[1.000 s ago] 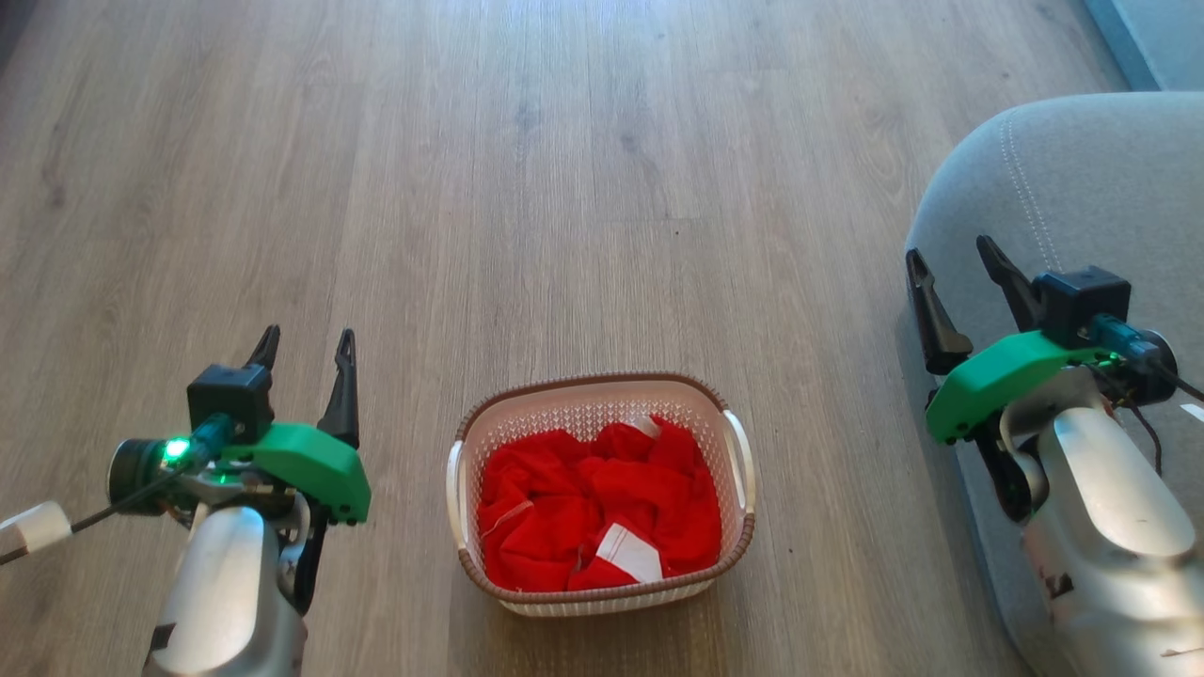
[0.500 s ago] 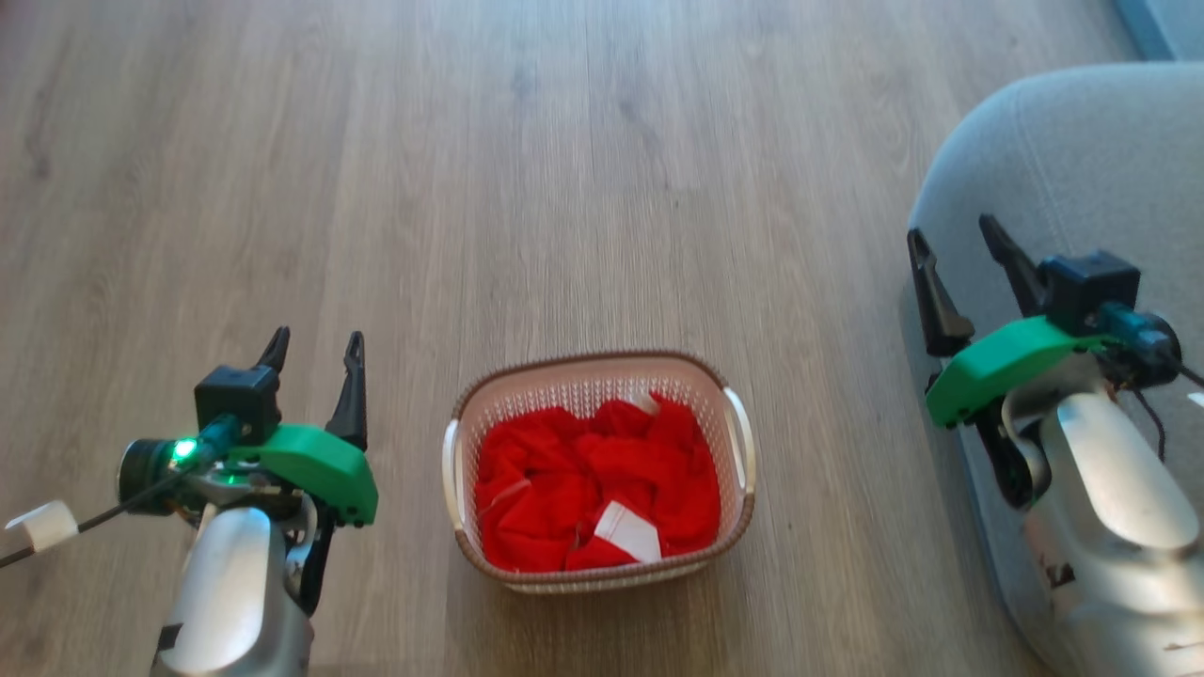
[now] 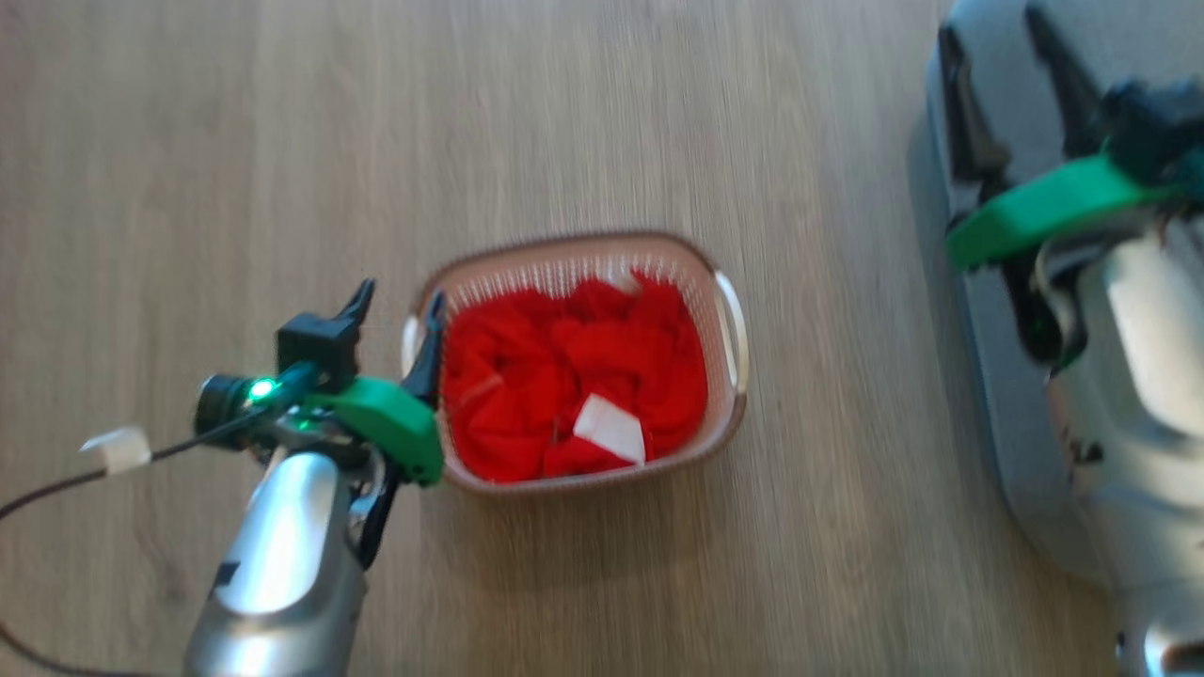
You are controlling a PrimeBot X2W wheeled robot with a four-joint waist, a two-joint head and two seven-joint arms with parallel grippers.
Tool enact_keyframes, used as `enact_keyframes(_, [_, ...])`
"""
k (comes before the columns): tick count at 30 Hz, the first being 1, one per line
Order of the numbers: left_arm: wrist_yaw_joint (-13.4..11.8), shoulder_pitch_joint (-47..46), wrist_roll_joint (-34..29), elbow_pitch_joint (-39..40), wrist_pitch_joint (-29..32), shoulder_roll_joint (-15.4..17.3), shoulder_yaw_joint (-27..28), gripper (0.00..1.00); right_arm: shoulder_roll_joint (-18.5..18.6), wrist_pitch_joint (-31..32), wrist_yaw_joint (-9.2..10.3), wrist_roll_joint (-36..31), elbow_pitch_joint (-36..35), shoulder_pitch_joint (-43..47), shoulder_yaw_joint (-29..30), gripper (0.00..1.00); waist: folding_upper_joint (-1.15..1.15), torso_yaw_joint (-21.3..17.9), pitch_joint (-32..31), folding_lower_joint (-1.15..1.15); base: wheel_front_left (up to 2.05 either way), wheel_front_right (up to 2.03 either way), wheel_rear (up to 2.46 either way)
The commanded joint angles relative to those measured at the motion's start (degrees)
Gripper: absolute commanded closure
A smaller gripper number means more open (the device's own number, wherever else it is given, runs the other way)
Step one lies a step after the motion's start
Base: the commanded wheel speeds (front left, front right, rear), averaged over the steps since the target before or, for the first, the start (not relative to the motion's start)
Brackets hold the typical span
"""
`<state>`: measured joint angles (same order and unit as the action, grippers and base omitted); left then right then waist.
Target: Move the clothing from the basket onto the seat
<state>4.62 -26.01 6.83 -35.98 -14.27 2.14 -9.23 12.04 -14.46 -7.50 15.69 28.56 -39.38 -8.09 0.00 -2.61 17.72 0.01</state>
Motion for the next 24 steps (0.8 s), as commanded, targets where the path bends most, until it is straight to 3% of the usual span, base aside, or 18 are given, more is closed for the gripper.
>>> enact_keyframes(1, [-0.44, -2.38, 0.49, 1.36, -0.73, 0.76, 1.0, 0.0, 0.47, -0.54, 0.01, 0.27, -2.23, -2.15, -0.67, 0.0, 0.0, -1.63, 5.57, -0.01, 0.0, 0.0, 0.0])
enact_keyframes(12, [-1.52, -11.61, 4.22, -3.29, -0.73, 0.75, -10.95, 0.0, -0.09, -0.54, 0.01, -0.17, -10.88, -10.86, -0.04, 0.0, 0.0, -5.11, 22.01, -0.01, 0.0, 0.0, 0.0])
enact_keyframes(19, [-0.38, -18.85, 0.65, -9.94, -0.73, 0.81, -15.06, 0.0, -0.94, -0.54, 0.01, -0.13, -15.65, -14.22, -0.96, 0.0, 0.0, -7.75, 29.99, -0.01, 0.0, 0.0, 0.0])
enact_keyframes(24, [0.27, -24.53, -3.56, -16.09, -0.73, 2.65, -18.03, 0.0, -1.83, -0.54, 0.01, 0.56, -18.21, -15.52, -1.4, 0.0, 0.0, -10.81, 34.59, -0.01, 0.0, 0.0, 0.0])
